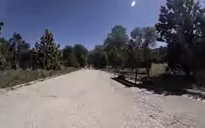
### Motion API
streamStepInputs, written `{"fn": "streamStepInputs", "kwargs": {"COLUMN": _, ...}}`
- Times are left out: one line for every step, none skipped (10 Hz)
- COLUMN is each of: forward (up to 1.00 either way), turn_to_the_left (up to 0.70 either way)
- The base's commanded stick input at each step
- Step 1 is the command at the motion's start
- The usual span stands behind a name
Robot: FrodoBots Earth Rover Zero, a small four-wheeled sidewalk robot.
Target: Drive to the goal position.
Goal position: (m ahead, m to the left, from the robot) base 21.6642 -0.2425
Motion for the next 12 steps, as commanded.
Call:
{"fn": "streamStepInputs", "kwargs": {"forward": 0.7, "turn_to_the_left": 0.01}}
{"fn": "streamStepInputs", "kwargs": {"forward": 0.7, "turn_to_the_left": 0.01}}
{"fn": "streamStepInputs", "kwargs": {"forward": 0.7, "turn_to_the_left": 0.01}}
{"fn": "streamStepInputs", "kwargs": {"forward": 0.7, "turn_to_the_left": 0.01}}
{"fn": "streamStepInputs", "kwargs": {"forward": 0.7, "turn_to_the_left": 0.01}}
{"fn": "streamStepInputs", "kwargs": {"forward": 0.7, "turn_to_the_left": 0.01}}
{"fn": "streamStepInputs", "kwargs": {"forward": 0.7, "turn_to_the_left": 0.01}}
{"fn": "streamStepInputs", "kwargs": {"forward": 0.7, "turn_to_the_left": 0.01}}
{"fn": "streamStepInputs", "kwargs": {"forward": 0.7, "turn_to_the_left": 0.01}}
{"fn": "streamStepInputs", "kwargs": {"forward": 0.7, "turn_to_the_left": 0.01}}
{"fn": "streamStepInputs", "kwargs": {"forward": 0.7, "turn_to_the_left": 0.01}}
{"fn": "streamStepInputs", "kwargs": {"forward": 0.7, "turn_to_the_left": 0.01}}
